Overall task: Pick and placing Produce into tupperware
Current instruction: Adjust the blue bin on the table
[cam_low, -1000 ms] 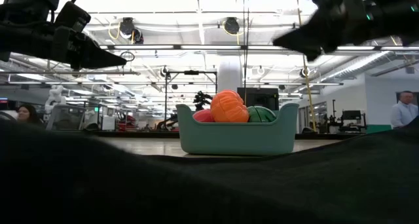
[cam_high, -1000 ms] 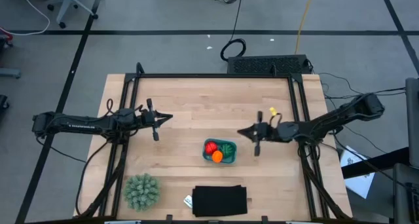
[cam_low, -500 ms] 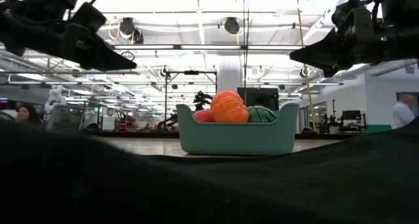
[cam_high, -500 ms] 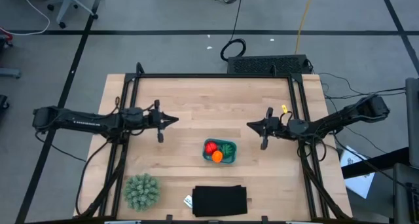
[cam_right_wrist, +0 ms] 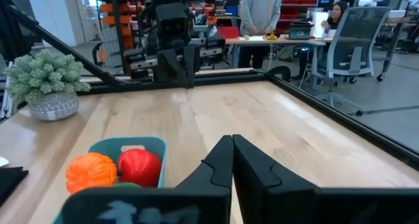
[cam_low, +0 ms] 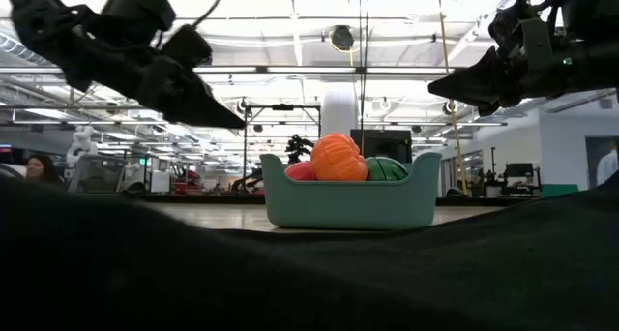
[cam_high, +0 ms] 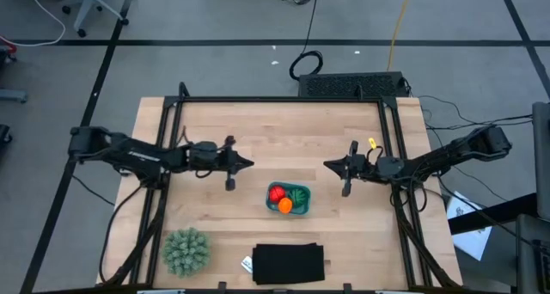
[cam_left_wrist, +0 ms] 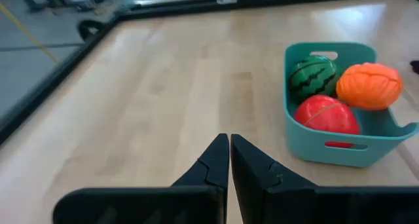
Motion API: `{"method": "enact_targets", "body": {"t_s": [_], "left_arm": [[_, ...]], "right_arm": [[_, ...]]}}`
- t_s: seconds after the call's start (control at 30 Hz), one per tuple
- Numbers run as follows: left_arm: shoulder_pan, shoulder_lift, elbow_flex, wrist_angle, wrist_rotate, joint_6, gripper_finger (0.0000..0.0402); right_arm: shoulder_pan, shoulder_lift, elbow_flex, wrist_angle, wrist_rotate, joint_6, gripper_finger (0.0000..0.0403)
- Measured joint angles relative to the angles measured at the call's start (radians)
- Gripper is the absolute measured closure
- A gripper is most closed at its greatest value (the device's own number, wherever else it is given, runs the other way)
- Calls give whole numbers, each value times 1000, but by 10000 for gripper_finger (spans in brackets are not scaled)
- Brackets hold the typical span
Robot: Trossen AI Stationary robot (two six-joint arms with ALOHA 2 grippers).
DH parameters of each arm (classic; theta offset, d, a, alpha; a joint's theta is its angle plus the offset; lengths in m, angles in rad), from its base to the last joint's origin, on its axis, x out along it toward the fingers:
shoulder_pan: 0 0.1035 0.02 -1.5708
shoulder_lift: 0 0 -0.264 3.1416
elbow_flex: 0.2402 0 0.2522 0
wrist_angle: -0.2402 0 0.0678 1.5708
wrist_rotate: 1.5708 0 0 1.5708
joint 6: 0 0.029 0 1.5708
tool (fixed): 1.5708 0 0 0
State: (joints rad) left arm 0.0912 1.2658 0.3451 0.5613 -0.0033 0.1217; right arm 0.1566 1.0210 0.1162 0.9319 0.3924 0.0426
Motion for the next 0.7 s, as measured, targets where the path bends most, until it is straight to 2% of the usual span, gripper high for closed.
{"method": "enact_targets", "body": {"t_s": [0.17,0.27,0.4,0.7], "left_arm": [[0,136,70,-3,8,-4,381],[0,198,109,0,50,-4,381],[-6,268,149,21,89,-15,381],[-51,380,184,47,91,-49,381]], "right_arm": [[2,0,0,-4,0,5,403],[2,0,0,-7,-1,6,403],[2,0,0,-13,-1,6,403],[2,0,0,-33,-2,6,403]]}}
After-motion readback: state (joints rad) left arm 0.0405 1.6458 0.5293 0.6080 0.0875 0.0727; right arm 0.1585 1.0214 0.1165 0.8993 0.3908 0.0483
